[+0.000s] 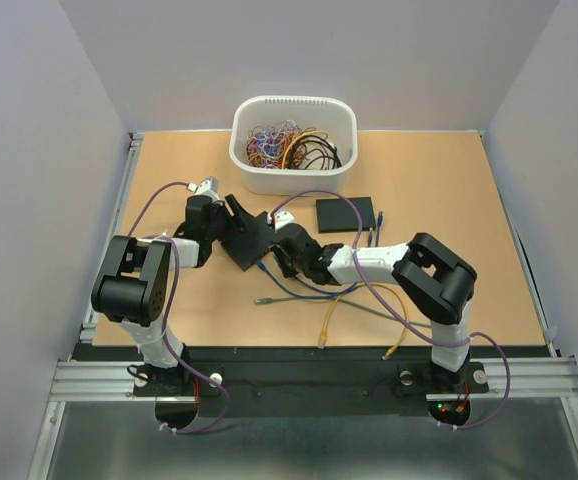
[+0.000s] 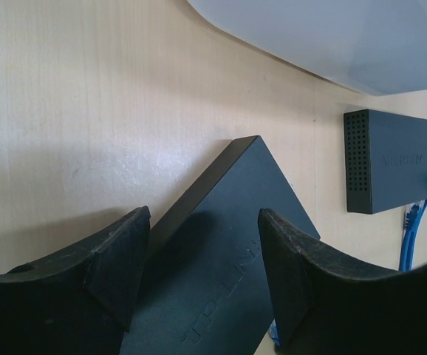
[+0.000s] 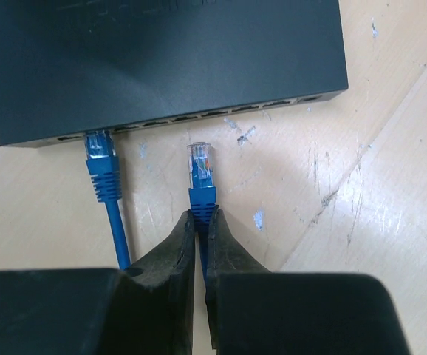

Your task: Insert the plug into the switch port

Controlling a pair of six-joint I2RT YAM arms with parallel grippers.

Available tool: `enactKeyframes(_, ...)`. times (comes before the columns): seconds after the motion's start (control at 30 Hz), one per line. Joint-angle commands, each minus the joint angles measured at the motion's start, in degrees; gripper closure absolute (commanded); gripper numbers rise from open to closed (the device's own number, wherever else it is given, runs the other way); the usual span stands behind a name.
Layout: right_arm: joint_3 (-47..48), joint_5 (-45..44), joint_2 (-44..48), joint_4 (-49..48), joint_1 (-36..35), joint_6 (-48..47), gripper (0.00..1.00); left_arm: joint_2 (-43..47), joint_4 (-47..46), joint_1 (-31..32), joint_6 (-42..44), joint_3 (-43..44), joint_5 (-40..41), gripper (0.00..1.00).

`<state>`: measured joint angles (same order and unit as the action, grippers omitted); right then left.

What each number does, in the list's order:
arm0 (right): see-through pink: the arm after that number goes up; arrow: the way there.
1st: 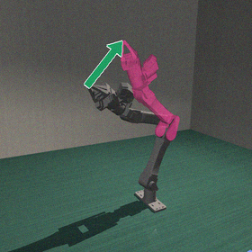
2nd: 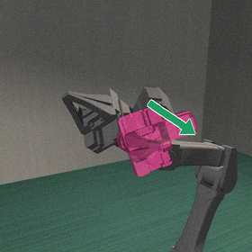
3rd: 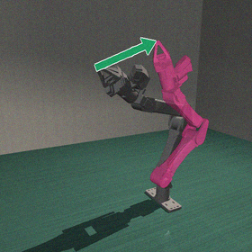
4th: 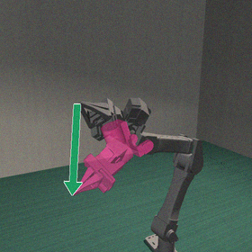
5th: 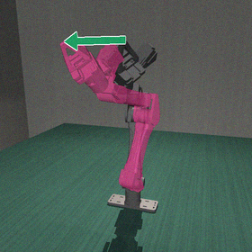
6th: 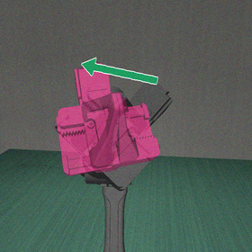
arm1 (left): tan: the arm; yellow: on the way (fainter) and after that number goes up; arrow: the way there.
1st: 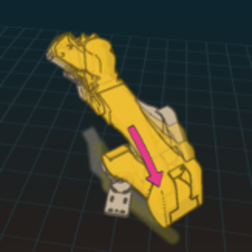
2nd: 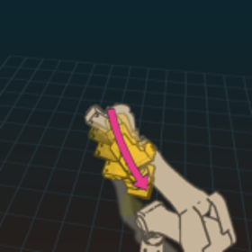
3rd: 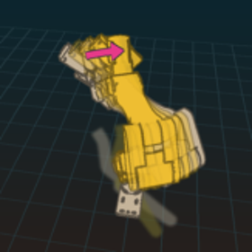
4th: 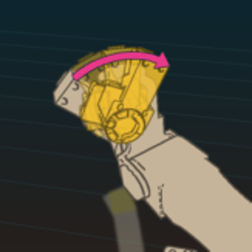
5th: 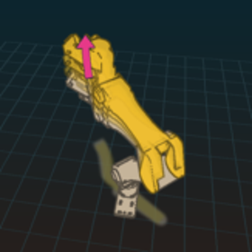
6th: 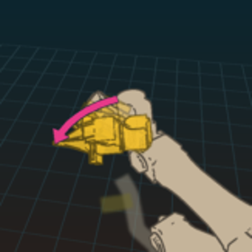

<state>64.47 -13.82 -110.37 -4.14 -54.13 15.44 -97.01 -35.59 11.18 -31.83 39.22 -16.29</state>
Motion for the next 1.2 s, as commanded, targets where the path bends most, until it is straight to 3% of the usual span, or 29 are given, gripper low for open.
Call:
enactKeyframes(0.0,3.47,-1.47,-1.43,-0.96,-0.63,0.29,0.99,-0.63,-1.67,0.6,-0.16,-0.64,-1.2,0.29)
enactKeyframes(1.17,13.84,-2.78,-5.38,2.73,-0.63,-0.15,1.0,-1.42,-0.09,2.44,1.16,0.5,-0.32,0.3)
